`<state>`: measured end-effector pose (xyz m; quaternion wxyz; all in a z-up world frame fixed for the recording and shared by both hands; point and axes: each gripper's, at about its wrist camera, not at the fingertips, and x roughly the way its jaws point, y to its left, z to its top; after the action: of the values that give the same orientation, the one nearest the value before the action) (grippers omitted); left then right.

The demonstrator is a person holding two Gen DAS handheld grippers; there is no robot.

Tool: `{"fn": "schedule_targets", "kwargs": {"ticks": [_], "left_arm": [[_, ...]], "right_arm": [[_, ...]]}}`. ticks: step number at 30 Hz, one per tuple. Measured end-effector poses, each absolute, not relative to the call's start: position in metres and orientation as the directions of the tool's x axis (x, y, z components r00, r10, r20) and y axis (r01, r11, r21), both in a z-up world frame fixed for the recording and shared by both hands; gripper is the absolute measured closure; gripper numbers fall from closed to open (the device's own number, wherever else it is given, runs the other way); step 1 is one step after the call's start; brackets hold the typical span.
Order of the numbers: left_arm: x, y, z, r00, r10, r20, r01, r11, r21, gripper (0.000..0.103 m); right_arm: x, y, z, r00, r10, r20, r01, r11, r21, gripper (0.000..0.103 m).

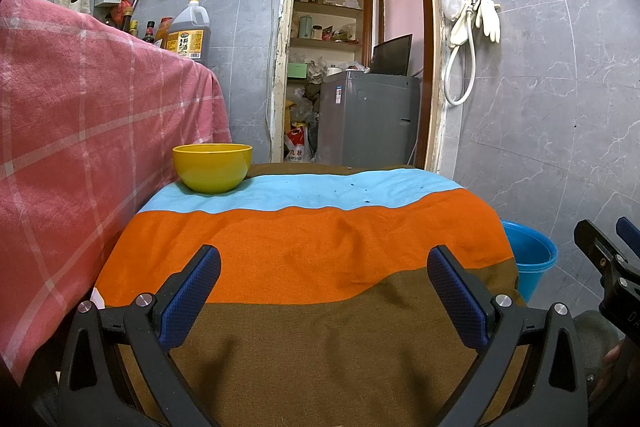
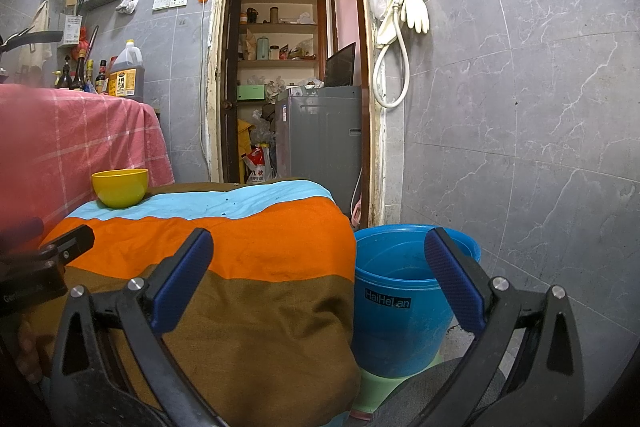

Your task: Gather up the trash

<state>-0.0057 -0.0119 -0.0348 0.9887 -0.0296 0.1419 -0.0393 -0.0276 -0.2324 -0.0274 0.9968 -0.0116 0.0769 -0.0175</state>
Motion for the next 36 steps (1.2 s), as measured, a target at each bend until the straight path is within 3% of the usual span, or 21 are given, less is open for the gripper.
{"fn": "schedule_targets", "kwargs": {"ticks": [36], "left_arm": [[-0.0046, -0.011, -0.0408, 0.955, -0.086, -0.285, 0.078, 0.996, -0.042, 0.002]], "right_arm": [[-0.0276, -0.2314, -0.0268, 0.987, -0.037, -0.154, 0.034, 0.999, -0.025, 0.0]]}}
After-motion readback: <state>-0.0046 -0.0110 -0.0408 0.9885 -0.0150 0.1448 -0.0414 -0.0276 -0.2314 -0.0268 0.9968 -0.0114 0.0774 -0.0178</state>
